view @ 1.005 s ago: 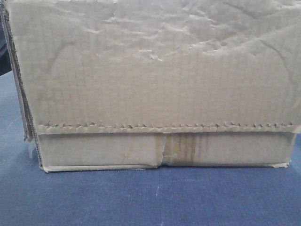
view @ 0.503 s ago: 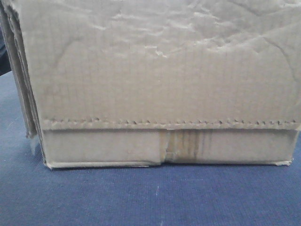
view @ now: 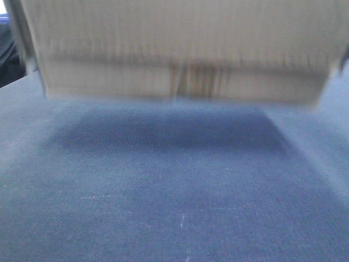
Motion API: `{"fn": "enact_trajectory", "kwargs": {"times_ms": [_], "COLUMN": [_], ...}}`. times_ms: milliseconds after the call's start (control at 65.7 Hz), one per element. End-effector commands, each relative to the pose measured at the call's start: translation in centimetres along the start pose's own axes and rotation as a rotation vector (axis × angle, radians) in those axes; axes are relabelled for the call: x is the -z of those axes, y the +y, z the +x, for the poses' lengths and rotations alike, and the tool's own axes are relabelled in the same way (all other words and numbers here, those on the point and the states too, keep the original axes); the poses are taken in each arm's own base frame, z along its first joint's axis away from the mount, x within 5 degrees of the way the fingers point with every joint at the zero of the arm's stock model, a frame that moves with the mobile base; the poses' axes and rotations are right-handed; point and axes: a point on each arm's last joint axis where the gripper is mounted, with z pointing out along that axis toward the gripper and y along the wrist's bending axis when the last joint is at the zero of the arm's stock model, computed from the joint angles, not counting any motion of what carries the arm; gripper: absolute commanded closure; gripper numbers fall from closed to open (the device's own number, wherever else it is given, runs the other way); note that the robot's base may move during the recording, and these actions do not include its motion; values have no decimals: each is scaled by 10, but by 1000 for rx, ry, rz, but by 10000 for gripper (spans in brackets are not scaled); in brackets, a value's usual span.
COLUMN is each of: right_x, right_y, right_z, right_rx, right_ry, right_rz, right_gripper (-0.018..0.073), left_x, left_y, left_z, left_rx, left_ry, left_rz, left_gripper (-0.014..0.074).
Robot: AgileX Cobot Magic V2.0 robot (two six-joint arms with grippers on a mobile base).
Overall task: Stack two boxes on right shelf middle
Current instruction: 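Lift the stacked boxes off the table with both grippers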
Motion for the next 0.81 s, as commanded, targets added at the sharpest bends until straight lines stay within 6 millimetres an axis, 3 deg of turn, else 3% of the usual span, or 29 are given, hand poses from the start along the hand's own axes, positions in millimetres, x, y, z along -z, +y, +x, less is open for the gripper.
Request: {"fn": "enact_trajectory", "kwargs": {"times_ms": [0, 107, 244, 792], "right_x": [34, 62, 79, 76], "right_y": [0, 5, 8, 7], "right_z": [-15, -27, -37, -37], "right_rx": [38, 38, 41, 40], "right_ry": [-136, -235, -298, -296], "right_rz": [34, 17, 8, 8], "right_gripper": [713, 713, 713, 713], "left_x": [39, 61, 76, 77], "left_y": [-1, -1, -1, -1], "left_z": [-9, -13, -14, -14], "left_rx": [3, 4, 4, 4], "left_ry": [-140, -208, -250, -254], "left_rz": [28, 39, 46, 47], "left_gripper": [708, 708, 708, 708]}}
